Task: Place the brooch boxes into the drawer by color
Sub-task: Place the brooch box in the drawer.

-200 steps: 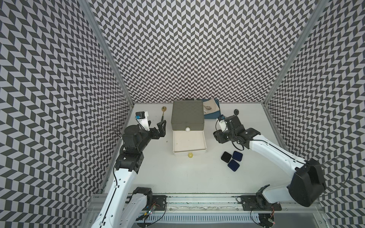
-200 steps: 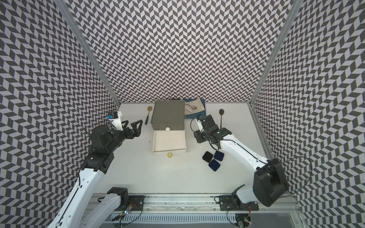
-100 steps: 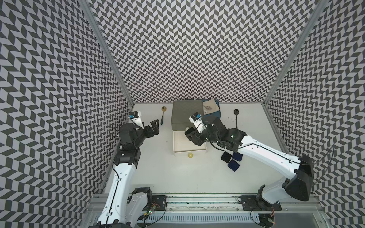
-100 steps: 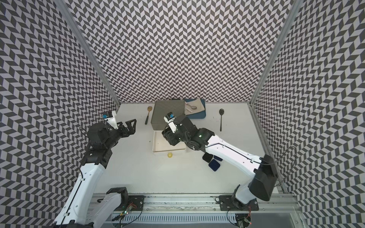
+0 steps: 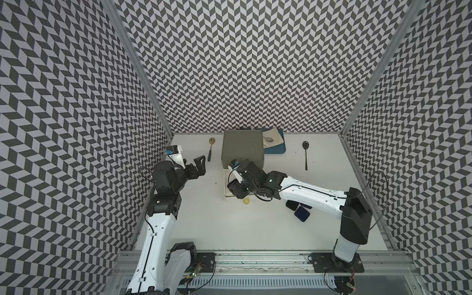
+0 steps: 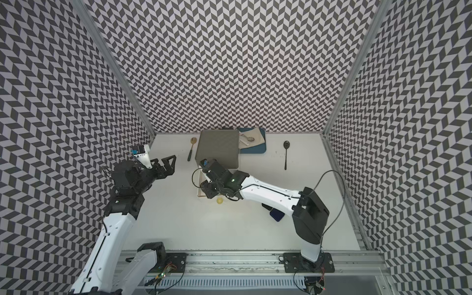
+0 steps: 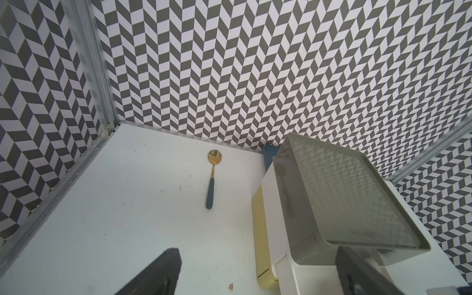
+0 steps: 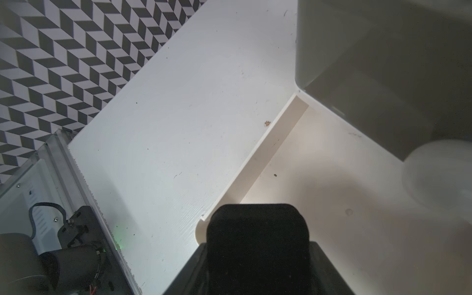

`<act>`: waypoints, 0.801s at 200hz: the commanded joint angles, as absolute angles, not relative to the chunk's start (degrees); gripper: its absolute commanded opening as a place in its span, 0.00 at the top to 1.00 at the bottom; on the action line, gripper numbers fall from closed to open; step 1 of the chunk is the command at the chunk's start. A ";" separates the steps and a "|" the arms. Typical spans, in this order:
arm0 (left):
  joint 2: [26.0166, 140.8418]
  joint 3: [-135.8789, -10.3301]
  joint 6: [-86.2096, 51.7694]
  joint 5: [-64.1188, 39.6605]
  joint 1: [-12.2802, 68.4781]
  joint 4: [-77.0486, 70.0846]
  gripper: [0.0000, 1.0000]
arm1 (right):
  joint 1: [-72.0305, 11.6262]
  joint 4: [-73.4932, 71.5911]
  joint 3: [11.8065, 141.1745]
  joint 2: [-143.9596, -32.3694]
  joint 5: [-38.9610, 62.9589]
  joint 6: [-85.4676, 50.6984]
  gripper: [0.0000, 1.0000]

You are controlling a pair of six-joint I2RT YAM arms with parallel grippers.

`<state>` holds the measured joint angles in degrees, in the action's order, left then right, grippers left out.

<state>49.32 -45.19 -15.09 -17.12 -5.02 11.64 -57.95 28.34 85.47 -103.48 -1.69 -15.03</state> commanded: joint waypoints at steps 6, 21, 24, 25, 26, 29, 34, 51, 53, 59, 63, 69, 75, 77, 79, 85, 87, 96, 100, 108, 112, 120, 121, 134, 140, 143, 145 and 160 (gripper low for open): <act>48.08 -44.33 -15.38 -18.46 -5.16 11.07 0.00 | -58.01 27.42 88.53 -105.90 -4.09 -16.10 0.60; 47.82 -44.07 -15.62 -18.61 -5.19 10.99 0.00 | -58.05 28.11 89.59 -107.16 -5.04 -16.01 0.60; 47.80 -43.96 -15.64 -18.63 -5.19 10.94 0.00 | -58.01 28.20 89.75 -107.38 -5.21 -16.00 0.60; 47.76 -43.95 -15.64 -18.63 -5.19 10.92 0.00 | -58.01 28.21 89.83 -107.44 -5.24 -16.00 0.60; 47.74 -43.99 -15.60 -18.68 -5.19 10.91 0.00 | -58.01 28.21 89.87 -107.51 -5.30 -16.00 0.60; 47.73 -43.96 -15.64 -18.72 -5.19 10.90 0.00 | -58.01 28.33 89.97 -107.68 -5.49 -16.06 0.60; 47.72 -43.95 -15.70 -18.72 -5.18 10.90 0.00 | -58.01 28.32 90.23 -107.95 -5.58 -16.08 0.60; 47.72 -43.95 -15.64 -18.90 -5.18 10.90 0.00 | -58.01 28.37 91.04 -108.78 -5.76 -16.41 0.59; 47.68 -43.99 -15.64 -18.90 -5.18 10.90 0.00 | -58.01 28.32 91.05 -108.91 -5.79 -16.43 0.59; 47.61 -43.96 -15.71 -18.90 -5.19 10.90 0.00 | -58.01 28.34 91.21 -109.27 -5.80 -16.52 0.58; 47.61 -43.95 -15.73 -18.91 -5.19 10.90 0.00 | -58.01 28.38 91.31 -109.52 -5.78 -16.59 0.58; 47.64 -43.89 -15.73 -18.98 -5.19 10.82 0.00 | -58.01 28.52 91.55 -109.97 -5.77 -16.65 0.56; 47.64 -43.86 -15.73 -18.98 -5.19 10.84 0.00 | -58.01 28.68 91.71 -110.39 -5.86 -16.70 0.53; 47.61 -43.90 -15.73 -18.98 -5.19 10.84 0.00 | -58.01 28.73 91.79 -110.50 -5.88 -16.70 0.52; 47.63 -43.82 -15.73 -18.94 -5.19 10.82 0.00 | -58.01 28.74 91.83 -110.59 -5.89 -16.70 0.51; 47.57 -43.79 -15.73 -19.07 -5.19 10.81 0.00 | -58.01 28.88 91.92 -110.94 -5.76 -16.80 0.50; 47.55 -43.78 -15.78 -19.07 -5.19 10.83 0.00 | -58.01 28.86 91.93 -111.03 -5.75 -16.81 0.49; 47.47 -43.68 -15.72 -19.07 -5.19 10.73 0.00 | -58.01 28.91 92.00 -111.26 -5.80 -16.87 0.44; 47.45 -43.62 -15.73 -19.07 -5.14 10.72 0.01 | -58.01 28.90 91.96 -111.35 -5.73 -16.87 0.42; 47.46 -43.59 -15.73 -19.14 -5.19 10.81 0.00 | -58.01 28.81 91.93 -111.44 -5.65 -16.96 0.39; 47.44 -43.57 -15.73 -19.16 -5.19 10.73 0.00 | -58.01 28.79 91.93 -111.45 -5.63 -16.96 0.38; 47.46 -43.57 -15.72 -19.25 -5.18 10.82 0.00 | -58.07 28.59 91.86 -111.29 -5.54 -17.00 0.36; 47.46 -43.58 -15.68 -19.25 -5.19 10.82 0.00 | -58.04 28.58 91.85 -111.24 -5.50 -17.02 0.35; 47.42 -43.67 -15.64 -19.34 -5.19 10.85 0.00 | -58.01 28.23 91.59 -110.87 -5.36 -17.07 0.32; 47.46 -43.68 -15.56 -19.34 -5.19 10.86 0.00 | -58.01 28.16 91.45 -110.64 -5.36 -17.14 0.31; 47.46 -43.68 -15.51 -19.27 -5.16 10.89 0.00 | -58.01 28.09 91.41 -110.50 -5.36 -17.14 0.30; 47.46 -43.68 -15.50 -19.25 -5.18 10.90 0.00 | -58.05 28.07 91.34 -110.37 -5.36 -17.14 0.30; 47.33 -43.60 -15.47 -19.25 -5.19 10.90 0.00 | -58.01 27.91 90.91 -109.58 -5.57 -17.21 0.26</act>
